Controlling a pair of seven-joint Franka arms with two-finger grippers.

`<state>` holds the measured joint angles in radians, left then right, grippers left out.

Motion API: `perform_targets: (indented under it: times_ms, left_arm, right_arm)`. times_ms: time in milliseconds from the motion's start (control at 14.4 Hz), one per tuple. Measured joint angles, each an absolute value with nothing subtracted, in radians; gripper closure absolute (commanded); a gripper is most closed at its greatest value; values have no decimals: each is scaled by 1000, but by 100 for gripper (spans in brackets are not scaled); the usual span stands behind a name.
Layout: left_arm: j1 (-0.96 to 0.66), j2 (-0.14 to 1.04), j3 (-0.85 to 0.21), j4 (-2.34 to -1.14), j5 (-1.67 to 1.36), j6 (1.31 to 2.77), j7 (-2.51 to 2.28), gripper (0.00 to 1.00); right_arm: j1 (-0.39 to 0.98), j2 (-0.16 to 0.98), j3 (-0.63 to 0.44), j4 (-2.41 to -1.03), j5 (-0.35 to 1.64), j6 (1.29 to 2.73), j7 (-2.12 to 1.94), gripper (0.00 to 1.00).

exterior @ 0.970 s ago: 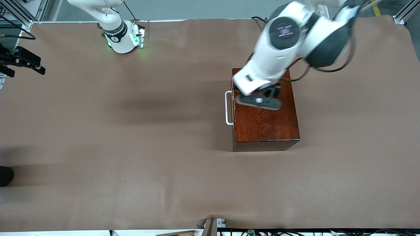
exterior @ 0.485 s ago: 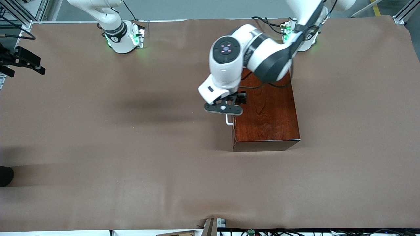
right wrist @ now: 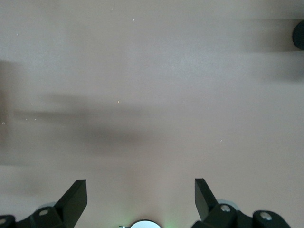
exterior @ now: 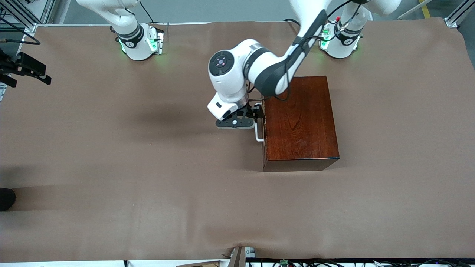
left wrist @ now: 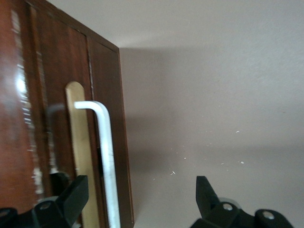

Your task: Open drawer, take yellow block, close drawer

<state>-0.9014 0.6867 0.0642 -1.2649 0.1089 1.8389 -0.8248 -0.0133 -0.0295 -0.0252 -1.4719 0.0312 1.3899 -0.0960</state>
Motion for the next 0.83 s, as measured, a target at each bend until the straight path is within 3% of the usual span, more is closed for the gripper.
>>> perform_targets:
  times_ms: [831]
  left_arm:
    - [-912,740,70,-1263,141,1821,-851,0]
  right_arm:
    - [-13,-30,-24,-1472,36,1390,-96,0]
